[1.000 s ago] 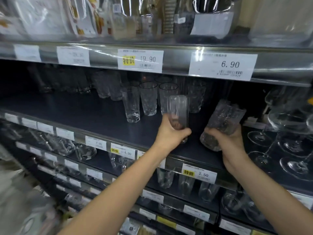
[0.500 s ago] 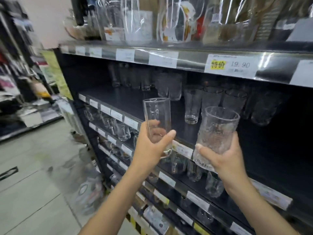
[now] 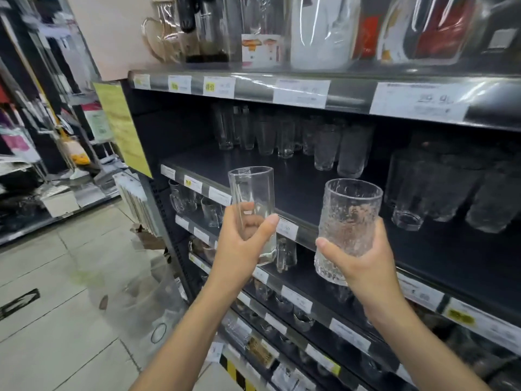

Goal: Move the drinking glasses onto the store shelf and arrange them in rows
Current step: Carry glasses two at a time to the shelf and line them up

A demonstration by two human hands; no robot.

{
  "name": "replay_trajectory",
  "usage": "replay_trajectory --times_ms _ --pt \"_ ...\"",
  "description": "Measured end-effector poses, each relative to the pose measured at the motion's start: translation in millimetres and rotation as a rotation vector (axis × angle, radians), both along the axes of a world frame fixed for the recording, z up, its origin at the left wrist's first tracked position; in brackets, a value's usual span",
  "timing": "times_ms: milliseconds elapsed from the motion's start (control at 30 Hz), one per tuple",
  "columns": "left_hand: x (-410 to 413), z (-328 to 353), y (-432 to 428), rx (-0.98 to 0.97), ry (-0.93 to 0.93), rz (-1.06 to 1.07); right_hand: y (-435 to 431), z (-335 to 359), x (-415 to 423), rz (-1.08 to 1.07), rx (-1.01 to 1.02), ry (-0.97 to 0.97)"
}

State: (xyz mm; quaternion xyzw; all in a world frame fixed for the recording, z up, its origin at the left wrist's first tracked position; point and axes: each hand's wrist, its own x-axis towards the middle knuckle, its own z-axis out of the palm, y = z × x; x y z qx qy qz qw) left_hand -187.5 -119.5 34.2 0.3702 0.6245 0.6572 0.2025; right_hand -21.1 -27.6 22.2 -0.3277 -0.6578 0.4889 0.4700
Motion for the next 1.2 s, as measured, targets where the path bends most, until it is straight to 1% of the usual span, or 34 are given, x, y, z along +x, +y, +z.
replay_trajectory --times_ms 200,400,567,667,800,933,1067,1200 --pt "-85.0 -7.1 23.2 -0.033 -0.007 -0.103 11.2 -2.1 -65.5 -0.120 -0.018 -0.006" --pt "-133.3 -2.1 66.3 -0.091 0.055 -0.171 39.8 3.2 -98.1 -0.262 -0.029 -0.032" --pt "-165.5 -2.9 121.8 -0.103 0.035 -0.287 78.1 5.8 -112.6 -0.324 -0.056 -0.054" --pt "-182.0 -7.1 159.3 -0.098 0.034 -0.314 101.4 2.4 -121.8 -0.354 -0.070 -0.056" --pt "-203.4 -14.6 205.7 -0.105 -0.041 -0.371 127.7 -3.0 -131.2 -0.408 -0.089 -0.070" --pt "-220.5 -16.9 244.9 -0.109 0.044 -0.333 149.3 -9.0 -136.7 -0.466 -0.118 -0.073" --pt "-235.3 -27.6 271.8 -0.112 0.056 -0.371 161.1 -17.8 -141.8 -0.523 -0.136 -0.035" --pt "-250.4 -36.5 296.4 -0.101 0.091 -0.429 176.8 -19.6 -146.0 -0.561 -0.126 -0.044"
